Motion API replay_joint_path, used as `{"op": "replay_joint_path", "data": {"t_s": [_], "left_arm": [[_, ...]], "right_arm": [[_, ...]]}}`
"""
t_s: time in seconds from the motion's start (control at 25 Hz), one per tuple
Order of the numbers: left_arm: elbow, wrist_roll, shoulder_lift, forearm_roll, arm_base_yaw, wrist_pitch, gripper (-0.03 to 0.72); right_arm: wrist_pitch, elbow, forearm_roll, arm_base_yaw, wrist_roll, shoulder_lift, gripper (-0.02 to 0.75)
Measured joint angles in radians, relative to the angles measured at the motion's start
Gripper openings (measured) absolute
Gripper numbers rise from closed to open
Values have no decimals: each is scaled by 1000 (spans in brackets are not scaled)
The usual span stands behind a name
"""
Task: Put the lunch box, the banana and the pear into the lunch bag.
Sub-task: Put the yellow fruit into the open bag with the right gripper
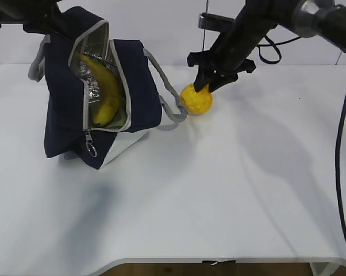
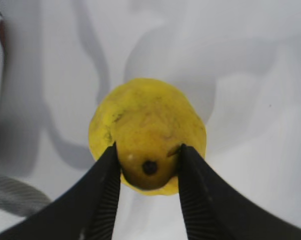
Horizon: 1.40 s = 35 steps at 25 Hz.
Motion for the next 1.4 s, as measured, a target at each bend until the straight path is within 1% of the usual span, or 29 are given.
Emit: {"op": "replay_joint_path", "data": {"t_s": [0.28, 0.52, 0.64, 0.76, 1.04, 1.16, 1.4], "left_arm": [[0, 0, 0, 0, 0, 0, -6], [0, 0, 0, 0, 0, 0, -6], [0, 0, 0, 0, 0, 0, -6], [0, 0, 0, 0, 0, 0, -6], [0, 0, 0, -11, 0, 0, -6], [0, 0, 0, -14, 0, 0, -6], [0, 0, 0, -15, 0, 0, -6]], "right_arm": [[77, -110, 0, 0, -6, -8, 294], [89, -133, -2, 0, -27, -93, 294], [91, -136, 17, 0, -41, -151, 293], [95, -136, 74, 0, -57, -197, 293], [99, -136, 295, 6, -123, -251, 293], [100, -136, 327, 22, -150, -253, 293], [100, -124, 340, 122, -196, -253, 293]]}}
